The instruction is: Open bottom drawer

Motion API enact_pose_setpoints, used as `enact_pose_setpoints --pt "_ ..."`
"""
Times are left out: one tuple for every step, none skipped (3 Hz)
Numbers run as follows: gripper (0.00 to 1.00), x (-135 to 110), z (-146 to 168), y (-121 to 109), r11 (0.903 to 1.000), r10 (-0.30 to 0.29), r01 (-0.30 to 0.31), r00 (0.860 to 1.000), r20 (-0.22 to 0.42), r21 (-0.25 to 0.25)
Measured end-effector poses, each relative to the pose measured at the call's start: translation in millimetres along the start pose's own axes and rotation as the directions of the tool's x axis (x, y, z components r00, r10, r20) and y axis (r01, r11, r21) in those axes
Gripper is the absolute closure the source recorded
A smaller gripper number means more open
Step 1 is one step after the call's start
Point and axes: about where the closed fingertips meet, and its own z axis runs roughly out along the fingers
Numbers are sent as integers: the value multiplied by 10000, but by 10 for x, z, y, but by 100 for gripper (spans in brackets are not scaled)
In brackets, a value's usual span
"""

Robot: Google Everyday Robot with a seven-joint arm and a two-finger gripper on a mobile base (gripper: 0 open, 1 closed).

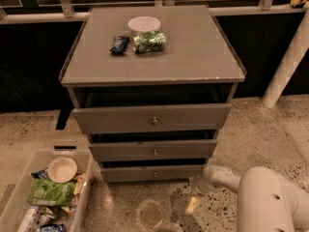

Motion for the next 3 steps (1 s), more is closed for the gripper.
enact_pose_setpoints --pt "0 -74 -8 -125 9911 -1315 1321 9908 331 -156" --pt "0 -81 2 -133 9740 -2257 2262 9736 355 -118" --pt "0 -71 -56 -101 9773 -2099 2094 9777 121 334"
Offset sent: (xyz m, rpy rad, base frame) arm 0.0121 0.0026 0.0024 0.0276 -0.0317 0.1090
